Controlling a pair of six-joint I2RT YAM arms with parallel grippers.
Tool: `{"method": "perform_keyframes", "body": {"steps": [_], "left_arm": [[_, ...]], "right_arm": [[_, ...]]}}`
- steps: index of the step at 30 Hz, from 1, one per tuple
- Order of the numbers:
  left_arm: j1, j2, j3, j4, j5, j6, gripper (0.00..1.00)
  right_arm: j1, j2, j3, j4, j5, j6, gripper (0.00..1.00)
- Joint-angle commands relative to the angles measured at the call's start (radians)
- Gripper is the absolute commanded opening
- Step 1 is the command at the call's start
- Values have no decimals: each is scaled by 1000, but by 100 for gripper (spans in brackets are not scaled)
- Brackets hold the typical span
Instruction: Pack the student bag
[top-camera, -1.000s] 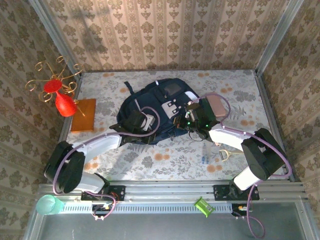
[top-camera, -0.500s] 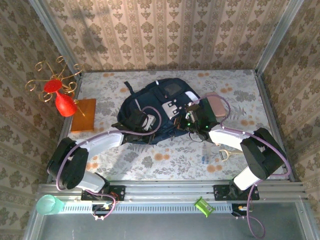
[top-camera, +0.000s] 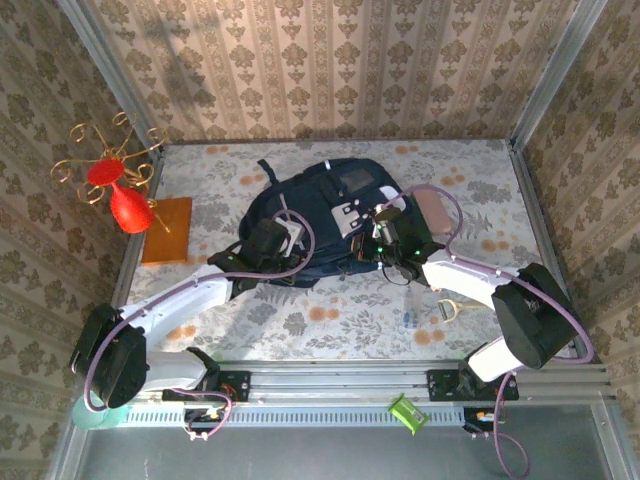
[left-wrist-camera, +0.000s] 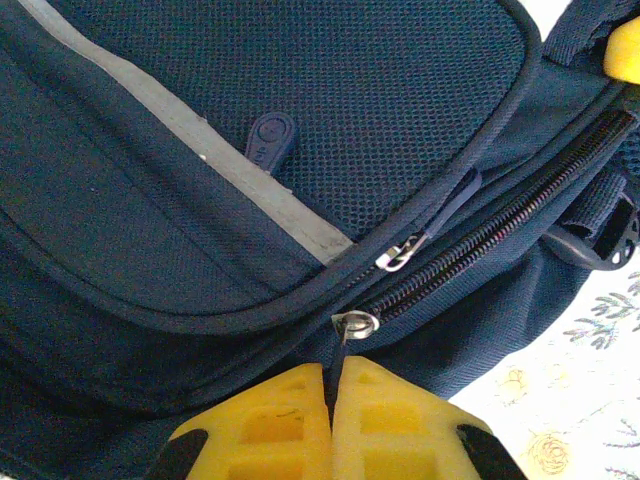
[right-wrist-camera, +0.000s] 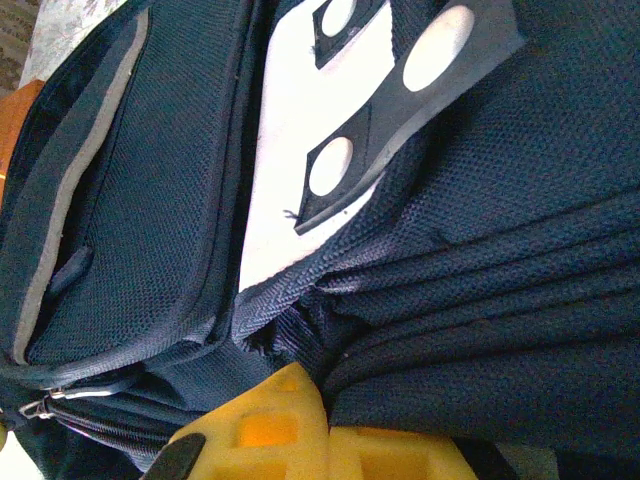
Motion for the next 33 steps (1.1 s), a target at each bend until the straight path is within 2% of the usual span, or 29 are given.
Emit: {"method": "perform_keyframes", "body": {"steps": [1,6,13,15,17,21,24,29,33], "left_arm": [[41,5,-4,-168,-286,19,0],[33,-29,0,-195,-304,-2,0],[17,-59,-1,-280,-467,-66,0],[14,-64,-3,-274,-473,-63,0],[11,-63,-3,-246,-405,-50,0],[23,-91,-63,5,-25,-71,0],[-24,-29,1,-21,-83,-65,0],[-35,0,4,92,68,-76,0],[-53,6,0,168,111,-101,0]], "right_arm": [[-59,-31,14,-142,183,-86,0],[-80,-23,30,-164,185,-96,0],[-102,-12,42,-189,192,-98,0],[-105,-10,44,-186,186,-97,0],[-104,-4,41,-160,145,-86,0],[-89,3,-10,-1,10,12,0],[-64,8,-24,61,15,59,0],[-15,33,-21,128,0,110,0],[40,46,-31,183,30,156,0]]}}
